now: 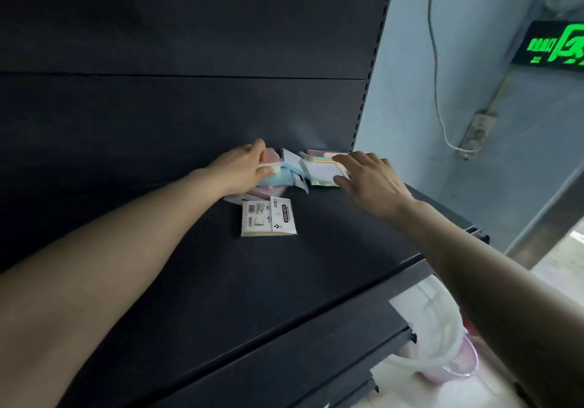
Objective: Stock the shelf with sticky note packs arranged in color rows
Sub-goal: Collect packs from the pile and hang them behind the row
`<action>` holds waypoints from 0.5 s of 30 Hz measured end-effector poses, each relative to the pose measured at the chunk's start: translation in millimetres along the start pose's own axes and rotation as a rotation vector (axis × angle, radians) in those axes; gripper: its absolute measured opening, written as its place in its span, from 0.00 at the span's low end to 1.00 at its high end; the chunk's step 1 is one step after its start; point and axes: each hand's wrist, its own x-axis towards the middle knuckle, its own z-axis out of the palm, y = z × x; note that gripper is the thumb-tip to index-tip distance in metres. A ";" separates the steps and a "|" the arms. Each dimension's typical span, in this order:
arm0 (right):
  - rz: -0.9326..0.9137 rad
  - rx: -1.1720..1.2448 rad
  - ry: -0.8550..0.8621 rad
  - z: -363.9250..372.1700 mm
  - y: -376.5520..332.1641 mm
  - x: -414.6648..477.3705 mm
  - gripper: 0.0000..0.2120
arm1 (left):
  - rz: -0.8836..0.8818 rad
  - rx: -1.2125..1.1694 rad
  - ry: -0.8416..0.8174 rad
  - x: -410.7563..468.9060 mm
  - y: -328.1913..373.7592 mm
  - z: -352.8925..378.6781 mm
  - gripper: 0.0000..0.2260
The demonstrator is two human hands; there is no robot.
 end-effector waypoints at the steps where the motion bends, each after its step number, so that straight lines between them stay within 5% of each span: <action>1: -0.023 0.015 -0.004 1.7 1.0 8.5 0.20 | -0.009 -0.005 0.001 -0.6 -2.2 -2.7 0.12; 10: -0.201 0.095 -0.007 22.1 -13.7 58.6 0.20 | -0.132 -0.066 -0.082 -26.6 -21.8 -26.8 0.15; 15: -0.241 0.155 -0.039 28.2 -29.8 82.3 0.19 | -0.183 0.100 -0.053 -46.5 -20.1 -27.2 0.12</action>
